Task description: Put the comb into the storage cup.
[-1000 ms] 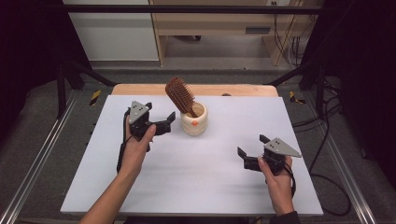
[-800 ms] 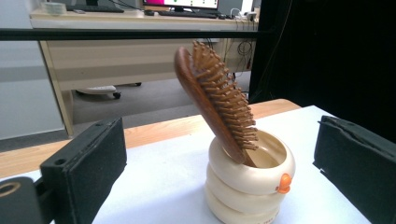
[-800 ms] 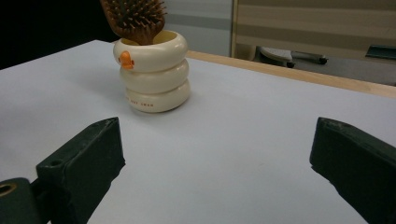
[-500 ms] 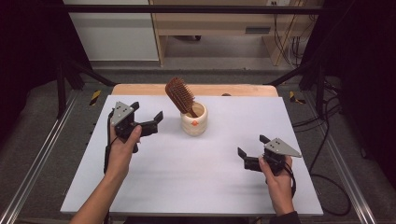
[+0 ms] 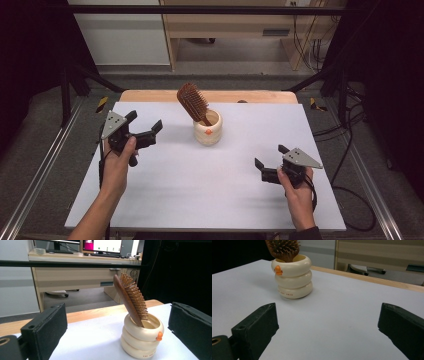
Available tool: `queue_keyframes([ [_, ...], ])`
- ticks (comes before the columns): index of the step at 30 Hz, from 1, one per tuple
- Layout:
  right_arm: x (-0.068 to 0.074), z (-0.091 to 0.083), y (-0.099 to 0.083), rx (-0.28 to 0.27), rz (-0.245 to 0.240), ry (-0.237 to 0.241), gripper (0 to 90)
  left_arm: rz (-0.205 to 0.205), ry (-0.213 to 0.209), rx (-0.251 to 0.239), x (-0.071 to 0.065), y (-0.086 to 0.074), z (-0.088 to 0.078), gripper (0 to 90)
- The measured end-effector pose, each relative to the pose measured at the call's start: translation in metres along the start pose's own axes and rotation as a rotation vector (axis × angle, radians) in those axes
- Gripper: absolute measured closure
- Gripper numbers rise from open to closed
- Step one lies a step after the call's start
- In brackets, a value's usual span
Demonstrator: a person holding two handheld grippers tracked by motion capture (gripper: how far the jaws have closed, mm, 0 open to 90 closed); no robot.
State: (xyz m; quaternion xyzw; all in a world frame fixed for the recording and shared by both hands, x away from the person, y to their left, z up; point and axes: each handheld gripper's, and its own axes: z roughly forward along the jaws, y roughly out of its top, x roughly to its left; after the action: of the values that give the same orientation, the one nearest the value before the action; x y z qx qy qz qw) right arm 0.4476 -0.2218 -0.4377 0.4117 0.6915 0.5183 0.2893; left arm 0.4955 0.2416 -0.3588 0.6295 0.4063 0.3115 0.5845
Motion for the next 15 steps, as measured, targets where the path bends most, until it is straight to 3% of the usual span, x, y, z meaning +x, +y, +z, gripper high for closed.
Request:
queue_keyframes([
  [15, 0.0, -0.003, 0.0, 0.0, -0.01, -0.006, 3.3, 0.008, 0.025, -0.012, 0.024, 0.002, -0.033, 2.1],
])
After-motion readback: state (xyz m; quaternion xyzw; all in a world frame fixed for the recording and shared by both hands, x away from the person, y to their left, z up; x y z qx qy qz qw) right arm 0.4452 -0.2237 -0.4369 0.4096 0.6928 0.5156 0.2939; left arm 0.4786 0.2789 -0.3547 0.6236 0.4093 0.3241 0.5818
